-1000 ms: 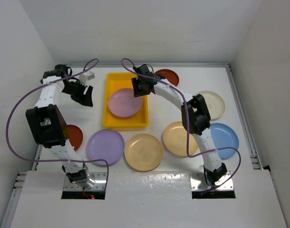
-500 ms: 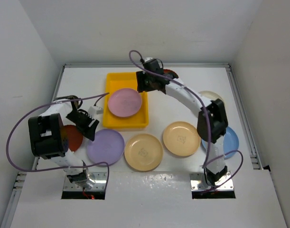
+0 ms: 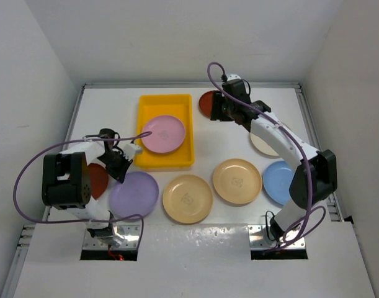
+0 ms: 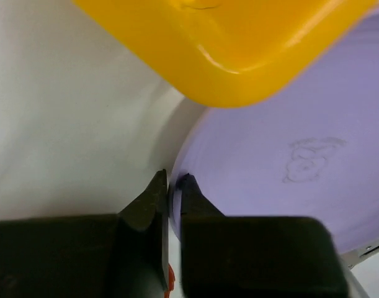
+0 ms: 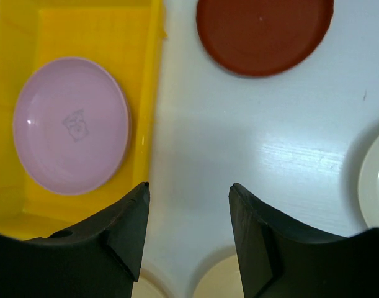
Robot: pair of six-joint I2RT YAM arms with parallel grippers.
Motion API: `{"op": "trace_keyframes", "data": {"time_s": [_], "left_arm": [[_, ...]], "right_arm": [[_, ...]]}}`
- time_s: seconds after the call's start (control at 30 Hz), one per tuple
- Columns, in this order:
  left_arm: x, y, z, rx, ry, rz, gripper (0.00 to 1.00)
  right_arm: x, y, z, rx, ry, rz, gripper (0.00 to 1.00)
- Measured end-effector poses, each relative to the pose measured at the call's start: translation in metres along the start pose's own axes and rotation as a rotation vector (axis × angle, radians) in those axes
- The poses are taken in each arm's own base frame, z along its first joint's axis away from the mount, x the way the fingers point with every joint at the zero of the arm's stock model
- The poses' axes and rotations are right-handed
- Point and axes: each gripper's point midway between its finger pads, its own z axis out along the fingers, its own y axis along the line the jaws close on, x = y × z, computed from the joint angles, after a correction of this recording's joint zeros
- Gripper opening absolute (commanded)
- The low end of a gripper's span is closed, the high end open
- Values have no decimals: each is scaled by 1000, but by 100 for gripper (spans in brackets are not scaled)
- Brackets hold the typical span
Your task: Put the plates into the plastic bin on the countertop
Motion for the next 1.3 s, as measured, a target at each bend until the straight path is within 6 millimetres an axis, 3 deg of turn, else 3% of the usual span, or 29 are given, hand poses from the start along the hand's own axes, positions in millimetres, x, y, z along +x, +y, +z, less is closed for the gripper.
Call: {"op": "trace_keyframes", "data": {"time_s": [0.13, 0.33, 0.47, 0.63, 0.83, 0.93, 1.03, 1.17, 1.3], "left_arm": [[-2, -6, -6, 3, -21, 51, 0], [-6, -28, -18, 18, -14, 211, 0], [-16, -41, -37, 18, -23, 320, 0], [-51, -53, -79, 14, -99, 434, 0], [-133, -66, -147, 79, -303, 456, 0], [-178, -50, -167, 97, -403, 364, 0], [-215, -12, -173, 79, -473, 215, 0], [-256, 48, -147, 59, -523, 31, 0], [-274, 79, -104, 90, -502, -99, 0]], "right_arm": [[18, -8, -4, 21, 38, -4, 53], [9, -9, -10, 11, 8, -8, 53], [9, -9, -16, -8, 4, -17, 53], [11, -11, -20, -33, 2, -14, 52], [21, -12, -19, -47, 22, -8, 52], [17, -11, -18, -55, 7, -3, 52], [14, -11, -17, -56, 0, 0, 52], [7, -13, -12, -46, -5, 5, 51], [-1, -15, -7, -22, -14, 7, 51]]}}
